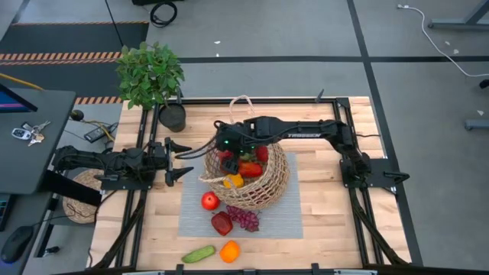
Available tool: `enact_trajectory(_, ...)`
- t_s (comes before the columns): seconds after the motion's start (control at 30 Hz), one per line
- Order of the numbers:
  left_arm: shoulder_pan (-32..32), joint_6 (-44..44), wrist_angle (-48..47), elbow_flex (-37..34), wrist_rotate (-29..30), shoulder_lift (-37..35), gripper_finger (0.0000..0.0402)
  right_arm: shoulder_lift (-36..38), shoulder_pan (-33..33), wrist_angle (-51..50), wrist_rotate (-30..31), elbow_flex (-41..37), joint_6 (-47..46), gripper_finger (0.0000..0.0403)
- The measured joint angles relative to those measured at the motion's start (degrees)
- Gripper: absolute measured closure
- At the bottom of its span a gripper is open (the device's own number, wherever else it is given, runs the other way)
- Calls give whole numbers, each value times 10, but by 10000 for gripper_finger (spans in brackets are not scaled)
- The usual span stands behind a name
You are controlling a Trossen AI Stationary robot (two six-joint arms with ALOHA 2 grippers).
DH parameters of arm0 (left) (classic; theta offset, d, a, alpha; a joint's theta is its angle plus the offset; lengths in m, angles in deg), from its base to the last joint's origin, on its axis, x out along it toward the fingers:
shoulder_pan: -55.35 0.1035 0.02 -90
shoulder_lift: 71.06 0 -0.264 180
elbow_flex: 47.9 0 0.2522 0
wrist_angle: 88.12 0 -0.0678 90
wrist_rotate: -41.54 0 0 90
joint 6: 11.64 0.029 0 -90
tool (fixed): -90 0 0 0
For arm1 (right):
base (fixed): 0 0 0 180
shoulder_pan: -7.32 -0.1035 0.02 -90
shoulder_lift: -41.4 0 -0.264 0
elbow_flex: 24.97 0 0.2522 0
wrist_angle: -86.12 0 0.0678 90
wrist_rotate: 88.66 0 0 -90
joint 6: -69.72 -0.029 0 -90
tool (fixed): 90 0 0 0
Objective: Build produce basket
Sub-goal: Put the pomegranate into the basket
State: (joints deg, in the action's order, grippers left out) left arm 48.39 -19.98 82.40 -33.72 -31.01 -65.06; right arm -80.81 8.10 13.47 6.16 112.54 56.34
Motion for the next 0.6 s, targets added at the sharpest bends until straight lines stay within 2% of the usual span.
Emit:
enact_trajectory(0.23,0,0,0,0,0,0,10,-1,2,29,0,-1,75,41)
enact_trajectory(0.47,0,0,1,0,0,0,10,-7,2,52,10,-2,81,38)
enact_trajectory(0.6,0,0,1,0,0,0,10,-6,6,47,15,-1,77,16)
